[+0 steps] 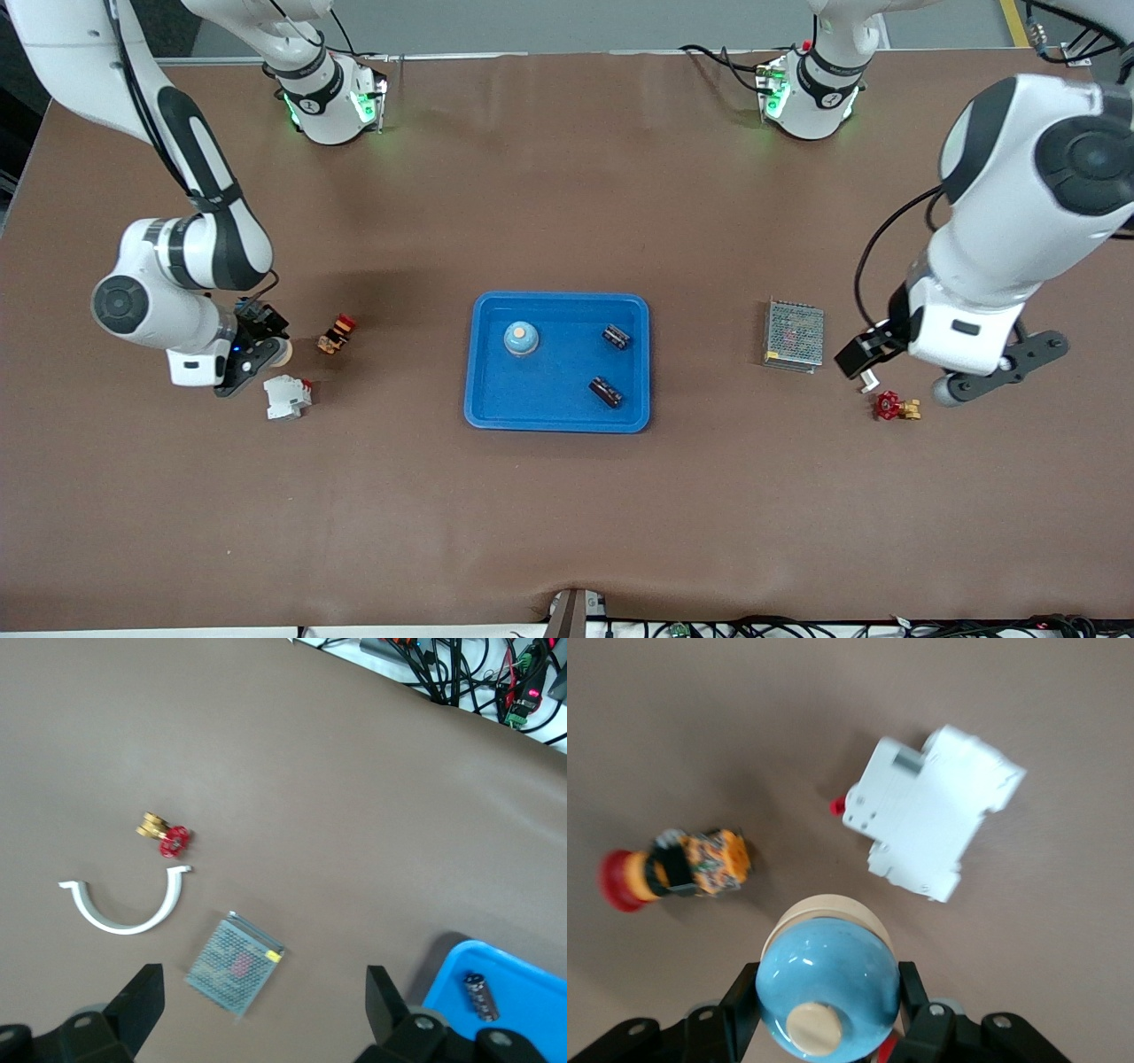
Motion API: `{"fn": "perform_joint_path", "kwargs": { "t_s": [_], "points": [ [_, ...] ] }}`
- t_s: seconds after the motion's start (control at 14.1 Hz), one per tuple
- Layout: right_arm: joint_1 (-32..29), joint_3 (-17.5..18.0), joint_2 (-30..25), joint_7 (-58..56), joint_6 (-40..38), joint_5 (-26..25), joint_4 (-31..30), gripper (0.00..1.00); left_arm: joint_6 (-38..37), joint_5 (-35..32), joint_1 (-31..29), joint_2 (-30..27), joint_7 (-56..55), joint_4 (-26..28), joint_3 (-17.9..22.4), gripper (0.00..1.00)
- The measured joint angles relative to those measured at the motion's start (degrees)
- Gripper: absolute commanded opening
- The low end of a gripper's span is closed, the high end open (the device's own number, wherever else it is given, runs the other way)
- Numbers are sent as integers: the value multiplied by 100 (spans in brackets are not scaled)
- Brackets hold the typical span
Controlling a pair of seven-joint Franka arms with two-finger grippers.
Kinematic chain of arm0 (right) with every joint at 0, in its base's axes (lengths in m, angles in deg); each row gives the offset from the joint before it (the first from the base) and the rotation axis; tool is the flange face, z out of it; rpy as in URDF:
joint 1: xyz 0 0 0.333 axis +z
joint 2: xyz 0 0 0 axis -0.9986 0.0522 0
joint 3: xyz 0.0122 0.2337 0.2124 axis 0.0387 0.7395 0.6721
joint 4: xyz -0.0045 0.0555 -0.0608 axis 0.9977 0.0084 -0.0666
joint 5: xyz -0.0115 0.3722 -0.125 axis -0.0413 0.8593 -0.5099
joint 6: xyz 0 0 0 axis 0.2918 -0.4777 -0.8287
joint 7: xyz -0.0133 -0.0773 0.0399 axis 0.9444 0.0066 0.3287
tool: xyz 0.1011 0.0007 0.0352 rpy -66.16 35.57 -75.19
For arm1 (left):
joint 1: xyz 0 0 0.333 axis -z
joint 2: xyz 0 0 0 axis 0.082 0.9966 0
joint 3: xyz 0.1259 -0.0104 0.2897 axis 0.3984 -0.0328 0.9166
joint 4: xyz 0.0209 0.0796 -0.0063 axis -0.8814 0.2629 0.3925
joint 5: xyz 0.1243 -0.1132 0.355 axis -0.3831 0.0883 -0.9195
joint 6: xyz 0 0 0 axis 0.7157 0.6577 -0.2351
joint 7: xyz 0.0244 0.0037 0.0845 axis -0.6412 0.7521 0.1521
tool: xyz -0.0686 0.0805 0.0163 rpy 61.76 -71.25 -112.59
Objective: Place electrolytic capacitor and blue bell in tray
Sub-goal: 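Carry the bell to the tray while the left gripper withdraws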
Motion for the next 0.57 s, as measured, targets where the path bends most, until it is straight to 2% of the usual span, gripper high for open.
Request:
{"fn": "perform_joint_path", "kwargs": {
  "t_s": [0.14, 0.28, 0.43, 0.57],
  "points": [
    [231, 35, -158, 714, -779, 47, 531, 38, -84, 176, -159, -141, 395, 3, 2, 100],
    [559, 63, -219, 1526, -1240, 184, 1006, 38, -108, 239, -234, -258, 658, 6, 9, 100],
    [942, 96, -215, 2492, -1342, 267, 1298, 38, -263, 245, -225, -375, 926, 14, 20, 100],
    [1440, 113, -202, 3614, -1342, 283, 1469, 38, -458, 312, -79, -540, 1297, 25, 269, 100]
  ]
}}
